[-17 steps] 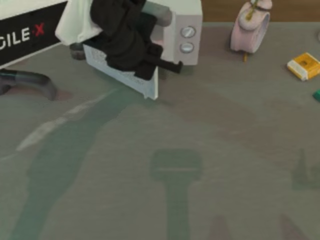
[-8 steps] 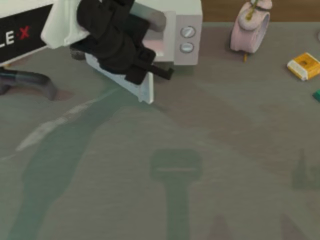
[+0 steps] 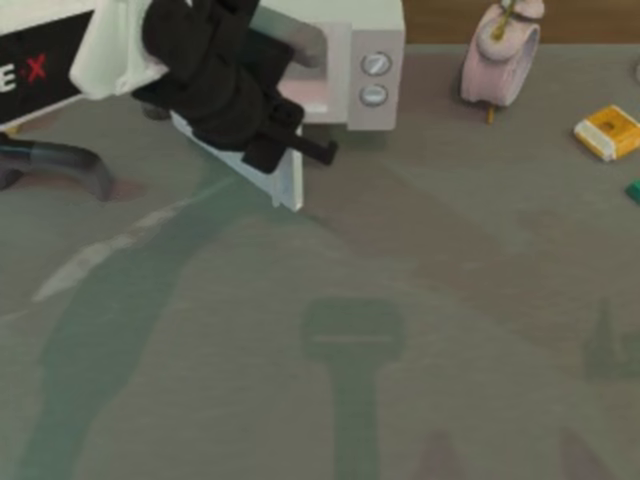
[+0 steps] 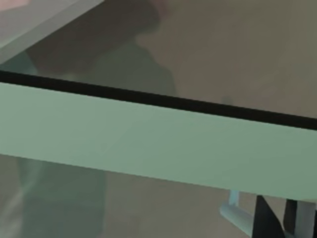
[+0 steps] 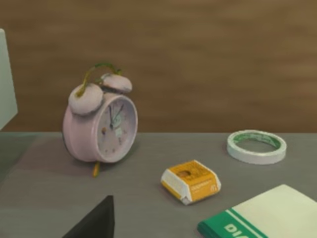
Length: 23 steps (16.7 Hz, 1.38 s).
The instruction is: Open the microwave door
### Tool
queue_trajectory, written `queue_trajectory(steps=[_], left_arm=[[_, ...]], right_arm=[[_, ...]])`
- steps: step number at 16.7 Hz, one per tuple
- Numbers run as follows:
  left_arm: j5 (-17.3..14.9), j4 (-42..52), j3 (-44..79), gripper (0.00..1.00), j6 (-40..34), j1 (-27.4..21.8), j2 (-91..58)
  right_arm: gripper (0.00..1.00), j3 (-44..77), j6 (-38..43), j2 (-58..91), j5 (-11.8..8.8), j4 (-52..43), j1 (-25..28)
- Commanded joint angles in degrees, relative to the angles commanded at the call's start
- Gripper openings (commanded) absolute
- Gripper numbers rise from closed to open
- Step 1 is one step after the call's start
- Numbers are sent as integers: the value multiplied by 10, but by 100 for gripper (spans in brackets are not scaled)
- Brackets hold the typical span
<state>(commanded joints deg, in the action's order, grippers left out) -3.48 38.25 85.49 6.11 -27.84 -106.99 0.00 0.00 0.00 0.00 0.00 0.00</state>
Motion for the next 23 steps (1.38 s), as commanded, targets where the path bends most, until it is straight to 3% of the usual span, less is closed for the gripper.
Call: queue_trajectory(steps=[19, 23], left_arm=[[0, 0, 0, 0, 0, 0, 0], [-13, 0, -10, 0, 17, 5, 7]], right_arm=[[100, 0, 0, 0, 0, 0, 0], [100, 0, 0, 0, 0, 0, 0]])
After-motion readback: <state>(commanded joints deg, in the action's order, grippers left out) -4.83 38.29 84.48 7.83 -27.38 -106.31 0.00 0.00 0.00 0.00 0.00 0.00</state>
